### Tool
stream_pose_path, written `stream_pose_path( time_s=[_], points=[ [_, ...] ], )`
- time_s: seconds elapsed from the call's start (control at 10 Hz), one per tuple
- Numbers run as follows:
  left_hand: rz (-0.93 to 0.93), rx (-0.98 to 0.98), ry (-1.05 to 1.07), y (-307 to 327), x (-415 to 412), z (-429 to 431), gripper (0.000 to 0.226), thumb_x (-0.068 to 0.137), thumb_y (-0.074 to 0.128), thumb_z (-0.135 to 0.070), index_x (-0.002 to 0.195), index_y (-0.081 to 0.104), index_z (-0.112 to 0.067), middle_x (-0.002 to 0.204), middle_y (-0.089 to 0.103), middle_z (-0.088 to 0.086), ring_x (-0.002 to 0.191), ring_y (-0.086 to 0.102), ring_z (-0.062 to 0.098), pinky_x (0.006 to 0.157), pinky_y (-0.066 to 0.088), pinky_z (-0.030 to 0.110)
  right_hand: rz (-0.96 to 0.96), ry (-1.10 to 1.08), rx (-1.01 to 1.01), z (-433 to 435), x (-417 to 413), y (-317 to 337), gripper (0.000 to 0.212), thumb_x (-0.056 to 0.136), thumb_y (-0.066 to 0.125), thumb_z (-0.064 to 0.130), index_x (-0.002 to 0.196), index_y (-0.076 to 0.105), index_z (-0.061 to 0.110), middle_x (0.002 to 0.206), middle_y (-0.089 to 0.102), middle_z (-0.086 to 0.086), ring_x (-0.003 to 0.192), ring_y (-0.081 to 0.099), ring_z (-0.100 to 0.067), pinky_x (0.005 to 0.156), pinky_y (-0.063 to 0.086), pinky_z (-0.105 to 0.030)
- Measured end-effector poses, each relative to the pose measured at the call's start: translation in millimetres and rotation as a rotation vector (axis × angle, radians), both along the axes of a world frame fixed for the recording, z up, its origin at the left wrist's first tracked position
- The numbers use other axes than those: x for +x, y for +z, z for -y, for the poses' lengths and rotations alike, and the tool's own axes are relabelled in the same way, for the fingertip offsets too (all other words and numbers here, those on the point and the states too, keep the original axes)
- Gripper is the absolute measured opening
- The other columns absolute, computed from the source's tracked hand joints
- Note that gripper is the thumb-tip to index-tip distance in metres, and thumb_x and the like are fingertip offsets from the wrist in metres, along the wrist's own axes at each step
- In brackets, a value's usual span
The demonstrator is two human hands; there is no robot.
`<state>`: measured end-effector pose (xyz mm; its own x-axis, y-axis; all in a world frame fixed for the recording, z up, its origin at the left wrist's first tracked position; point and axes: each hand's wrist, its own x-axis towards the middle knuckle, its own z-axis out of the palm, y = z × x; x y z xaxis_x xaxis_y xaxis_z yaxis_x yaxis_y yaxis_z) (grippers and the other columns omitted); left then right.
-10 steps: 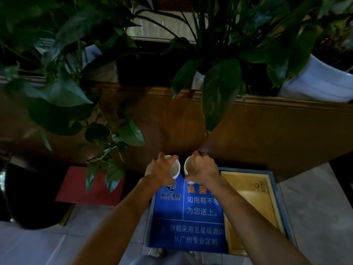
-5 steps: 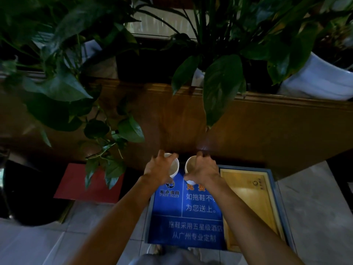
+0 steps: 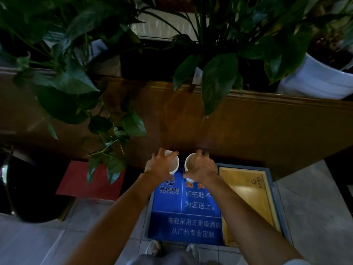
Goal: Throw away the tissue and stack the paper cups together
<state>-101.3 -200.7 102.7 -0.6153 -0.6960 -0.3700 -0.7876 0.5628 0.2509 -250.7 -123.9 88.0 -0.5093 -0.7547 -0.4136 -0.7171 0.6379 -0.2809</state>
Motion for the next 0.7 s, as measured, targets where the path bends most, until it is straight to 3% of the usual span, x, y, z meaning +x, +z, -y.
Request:
stream_pose_path(
  time_s=[0.1,0.2,0.3,0.5,0.6,0.7],
  points=[
    [-0.006,-0.003,-0.020,-2.9,0.9,0.1,0.104,0.066,0.084,-0.041,0.146,0.018,-0.043,0.149,0.023,0.009,0.135,0.029,0.039,0.095,0.050,0.054,0.010,0.044,0.000,-4.0,-1.5,-0.2,0.121,0.055,0.087,0.053,0.148,0.018,0.020,0.143,0.037,-0.014,0.129,0.043,-0.038,0.097,0.048,-0.049],
    [-0.001,0.005,-0.034,-6.9,3.5,-0.2,0.117,0.065,0.082,-0.049,0.148,0.000,-0.047,0.161,-0.004,0.009,0.146,0.000,0.044,0.101,0.043,0.060,0.028,0.078,-0.027,-10.2,-2.2,0.9,0.134,0.056,0.087,0.054,0.153,0.000,0.025,0.157,0.017,-0.013,0.142,0.025,-0.039,0.109,0.038,-0.052],
    [-0.010,-0.018,-0.020,-7.4,4.3,-1.6,0.123,0.064,0.081,-0.055,0.146,-0.010,-0.048,0.161,-0.015,0.007,0.146,-0.011,0.043,0.105,0.036,0.063,0.034,0.065,-0.051,-16.2,-2.9,3.2,0.137,0.056,0.087,0.054,0.153,-0.007,0.029,0.163,-0.002,-0.010,0.148,0.008,-0.039,0.115,0.029,-0.056],
    [-0.131,-0.045,0.043,-11.0,25.8,-12.6,0.121,0.063,0.077,-0.061,0.146,-0.012,-0.049,0.162,-0.005,0.006,0.147,-0.003,0.042,0.108,0.034,0.064,0.095,0.066,-0.170,-47.9,-5.5,6.3,0.137,0.059,0.085,0.057,0.154,-0.010,0.030,0.165,-0.005,-0.010,0.151,0.002,-0.035,0.118,0.022,-0.055],
    [-0.248,-0.052,0.056,-7.5,48.8,-23.4,0.116,0.067,0.072,-0.063,0.143,-0.015,-0.055,0.163,0.002,0.009,0.147,0.002,0.041,0.108,0.035,0.061,0.103,0.068,-0.253,-75.2,-5.0,10.9,0.121,0.071,0.077,0.058,0.155,-0.007,0.031,0.165,-0.003,-0.009,0.151,0.003,-0.034,0.119,0.022,-0.052],
    [-0.390,-0.049,0.143,-17.8,82.1,-46.7,0.114,0.070,0.073,-0.058,0.145,-0.013,-0.053,0.162,0.010,0.007,0.148,0.010,0.035,0.108,0.038,0.056,0.096,0.069,-0.404,-112.8,0.6,7.1,0.094,0.083,0.067,0.051,0.155,0.011,0.028,0.159,0.020,-0.003,0.146,0.021,-0.025,0.114,0.030,-0.040]
  ],
)
